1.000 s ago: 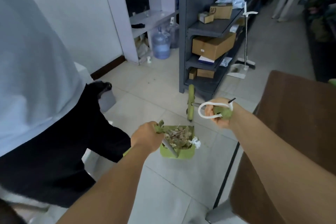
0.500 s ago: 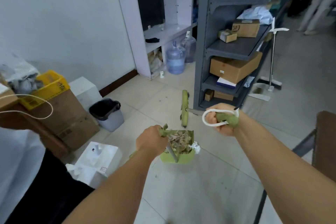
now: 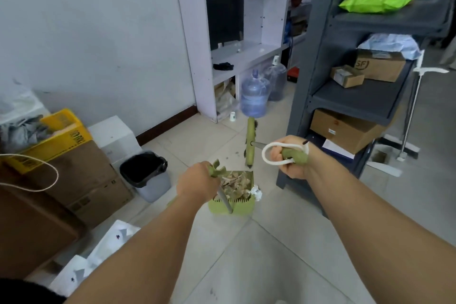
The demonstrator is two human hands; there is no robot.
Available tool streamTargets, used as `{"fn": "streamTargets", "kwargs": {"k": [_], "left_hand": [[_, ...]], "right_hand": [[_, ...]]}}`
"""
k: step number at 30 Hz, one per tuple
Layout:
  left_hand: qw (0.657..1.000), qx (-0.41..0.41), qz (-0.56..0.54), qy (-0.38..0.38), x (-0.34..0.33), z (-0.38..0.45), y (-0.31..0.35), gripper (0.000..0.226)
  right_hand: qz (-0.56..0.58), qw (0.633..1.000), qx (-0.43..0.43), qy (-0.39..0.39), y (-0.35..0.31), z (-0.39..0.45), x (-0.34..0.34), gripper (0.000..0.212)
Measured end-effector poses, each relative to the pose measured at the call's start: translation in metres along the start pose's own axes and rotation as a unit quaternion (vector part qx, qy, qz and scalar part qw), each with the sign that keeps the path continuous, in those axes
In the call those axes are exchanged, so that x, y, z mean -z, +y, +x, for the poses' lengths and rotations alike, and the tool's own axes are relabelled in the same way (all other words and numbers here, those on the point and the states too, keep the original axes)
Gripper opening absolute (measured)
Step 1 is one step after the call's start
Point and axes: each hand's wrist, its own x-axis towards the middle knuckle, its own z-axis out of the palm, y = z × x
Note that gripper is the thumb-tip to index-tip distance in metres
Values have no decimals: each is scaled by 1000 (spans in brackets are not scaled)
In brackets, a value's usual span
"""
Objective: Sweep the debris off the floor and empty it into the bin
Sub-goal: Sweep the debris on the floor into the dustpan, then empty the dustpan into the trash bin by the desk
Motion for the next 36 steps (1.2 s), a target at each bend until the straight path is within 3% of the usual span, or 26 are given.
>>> {"fn": "streamTargets", "kwargs": {"k": [16,21,27,32,36], "left_hand": [[990,132,-21,45,12,238,73,11],[986,154,-22,55,16,321,66,13],[984,167,-24,60,32,423,44,11],[978,197,-17,67,57,476,29,9],[971,221,-18,88,79,500,17,10]], "right_hand": [[-78,989,-45,-121,-216,222,-33,29],[-36,983,-96,-153,-263,293,-67,27],[-20,985,-102,-139,-318,383,-122,49],[-35,983,-97,-149,-354,445,-171,22],[-89,982,-82,-143,-381,491,-204,26]]}}
